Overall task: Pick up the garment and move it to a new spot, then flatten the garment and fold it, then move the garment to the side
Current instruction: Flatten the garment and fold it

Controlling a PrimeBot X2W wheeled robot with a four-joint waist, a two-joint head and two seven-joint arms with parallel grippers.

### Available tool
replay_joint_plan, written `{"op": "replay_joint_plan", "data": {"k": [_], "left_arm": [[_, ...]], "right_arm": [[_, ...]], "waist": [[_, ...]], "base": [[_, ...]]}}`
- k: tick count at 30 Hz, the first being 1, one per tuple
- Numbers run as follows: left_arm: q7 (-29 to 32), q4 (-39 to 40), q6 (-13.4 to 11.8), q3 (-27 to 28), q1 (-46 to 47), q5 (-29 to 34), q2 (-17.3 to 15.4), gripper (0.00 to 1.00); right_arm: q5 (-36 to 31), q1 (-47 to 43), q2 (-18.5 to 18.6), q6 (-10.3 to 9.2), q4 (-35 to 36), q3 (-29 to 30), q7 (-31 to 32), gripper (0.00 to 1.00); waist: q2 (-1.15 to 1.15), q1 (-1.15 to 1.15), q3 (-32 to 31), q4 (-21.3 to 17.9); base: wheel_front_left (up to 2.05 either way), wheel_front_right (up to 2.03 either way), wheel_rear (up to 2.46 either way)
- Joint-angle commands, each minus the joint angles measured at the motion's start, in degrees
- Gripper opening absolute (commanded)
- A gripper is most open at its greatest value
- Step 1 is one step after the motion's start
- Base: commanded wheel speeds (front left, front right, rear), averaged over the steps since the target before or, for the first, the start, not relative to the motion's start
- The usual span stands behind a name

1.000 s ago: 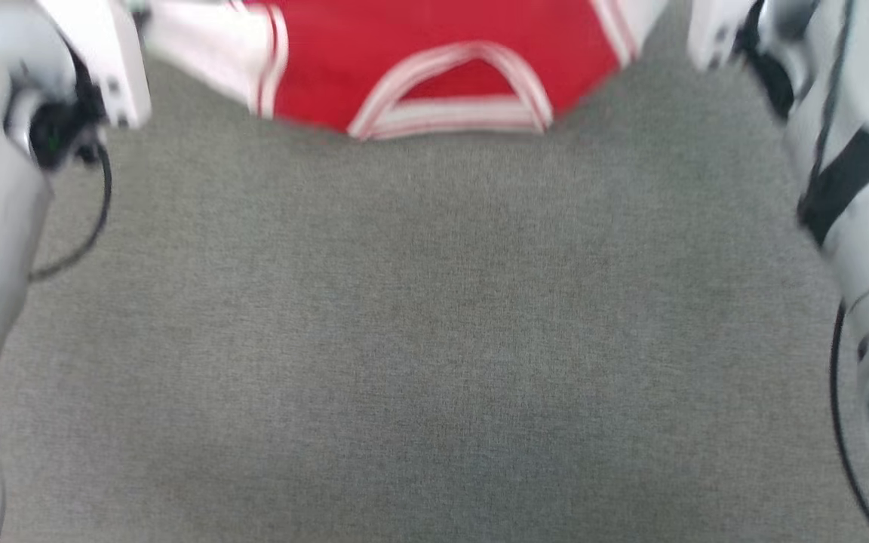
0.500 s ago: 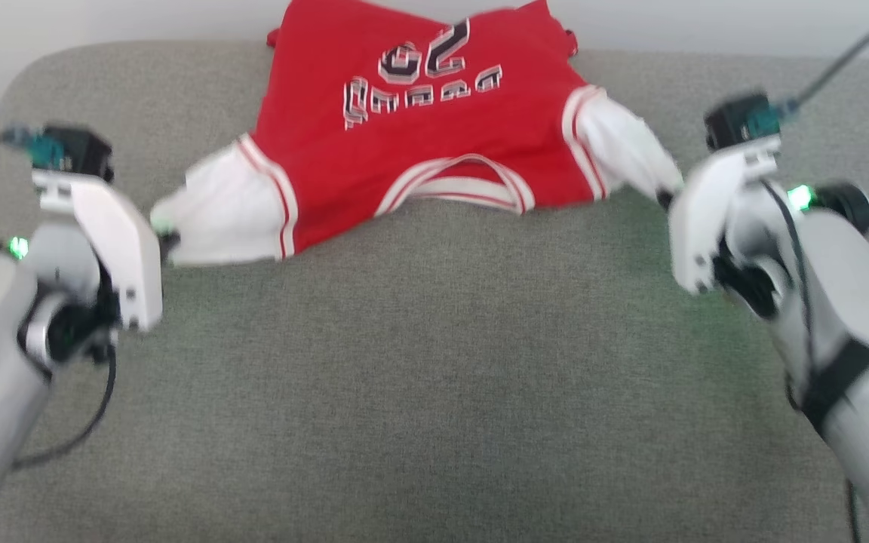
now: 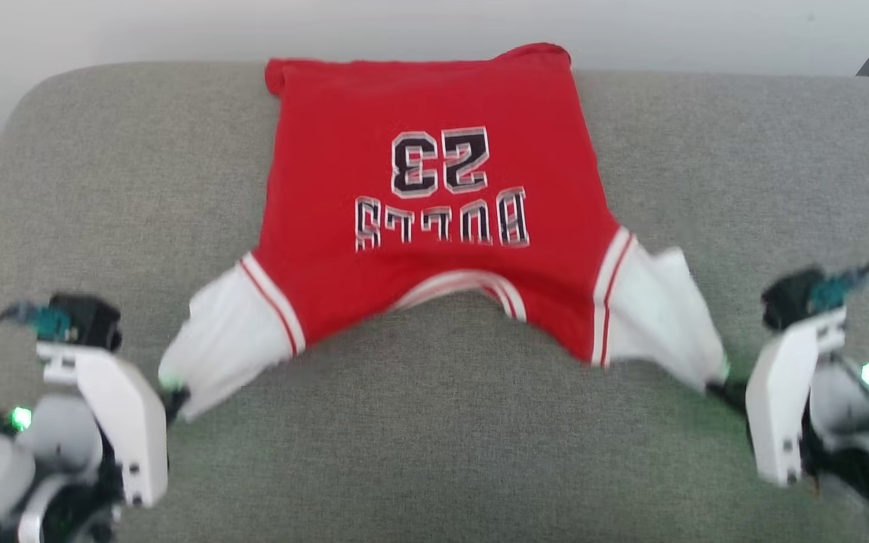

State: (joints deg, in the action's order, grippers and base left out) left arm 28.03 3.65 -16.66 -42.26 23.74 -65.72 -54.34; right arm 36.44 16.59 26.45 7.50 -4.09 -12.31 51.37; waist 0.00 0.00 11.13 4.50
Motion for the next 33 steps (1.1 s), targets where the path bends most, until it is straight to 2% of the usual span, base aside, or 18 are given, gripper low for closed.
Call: {"op": "replay_joint_plan", "data": {"k": [1, 5, 12, 16, 19, 21, 23, 24, 26, 33], "left_arm": [[-0.3, 0.5, -0.6, 0.2, -1.2, -0.8, -0.4, 0.00], [-1.3, 6.3, -4.8, 0.4, -8.5, -3.2, -3.2, 0.00], [-3.2, 10.3, -8.8, 0.6, -16.2, -6.1, -5.9, 0.00], [-5.6, 10.5, -9.0, 0.8, -18.2, -6.6, -4.9, 0.00], [-7.2, 9.2, -8.0, 0.4, -18.8, -6.4, -3.1, 0.00], [-8.2, 8.3, -7.1, 0.2, -18.4, -6.0, -1.4, 0.00], [-8.9, 7.4, -6.1, -0.2, -17.9, -5.7, -0.2, 0.00], [-9.0, 6.9, -5.7, -0.4, -17.6, -5.5, 0.2, 0.00], [-9.5, 6.2, -4.9, -0.5, -16.8, -5.2, 1.2, 0.00], [-10.8, 4.6, -3.5, -0.3, -15.2, -4.2, 2.9, 0.00]], "right_arm": [[-0.3, -1.4, -0.5, -0.02, 0.9, 0.4, 0.8, 0.00], [-1.6, -11.8, -3.5, -0.02, 10.9, 6.6, 9.0, 0.00], [-2.6, -22.5, -8.0, -0.02, 20.2, 12.2, 17.9, 0.00], [-3.9, -25.9, -10.9, -0.02, 22.6, 13.8, 18.3, 0.00], [-5.2, -27.1, -12.5, -0.02, 21.9, 14.0, 16.6, 0.00], [-6.5, -27.5, -12.2, -0.02, 21.1, 13.6, 15.2, 0.00], [-7.6, -27.5, -12.0, -0.02, 20.4, 13.3, 13.8, 0.25], [-7.8, -27.3, -11.9, -0.02, 20.1, 13.1, 13.3, 0.28], [-8.8, -26.1, -11.6, -0.02, 20.1, 13.5, 12.0, 1.00], [-10.0, -23.0, -11.0, -0.01, 24.2, 14.5, 10.5, 1.00]], "waist": [[0.00, 0.00, -0.1, 0.0], [0.00, 0.00, -0.3, -0.2], [0.00, 0.00, 0.3, 0.4], [0.00, 0.00, 1.1, 0.6], [0.00, 0.00, 1.7, 0.8], [0.00, 0.00, 2.1, 0.8], [0.00, 0.00, 2.5, 0.8], [0.00, 0.00, 2.6, 0.8], [0.00, 0.00, 2.9, 0.8], [0.00, 0.00, 3.8, 1.3]], "base": [[0.00, 0.00, 0.00], [0.00, 0.00, 0.00], [0.00, 0.00, 0.00], [0.00, 0.00, 0.00], [0.00, 0.00, 0.00], [0.00, 0.00, 0.00], [0.00, 0.00, 0.00], [0.00, 0.00, 0.00], [0.00, 0.00, 0.00], [0.00, 0.00, 0.00]]}}
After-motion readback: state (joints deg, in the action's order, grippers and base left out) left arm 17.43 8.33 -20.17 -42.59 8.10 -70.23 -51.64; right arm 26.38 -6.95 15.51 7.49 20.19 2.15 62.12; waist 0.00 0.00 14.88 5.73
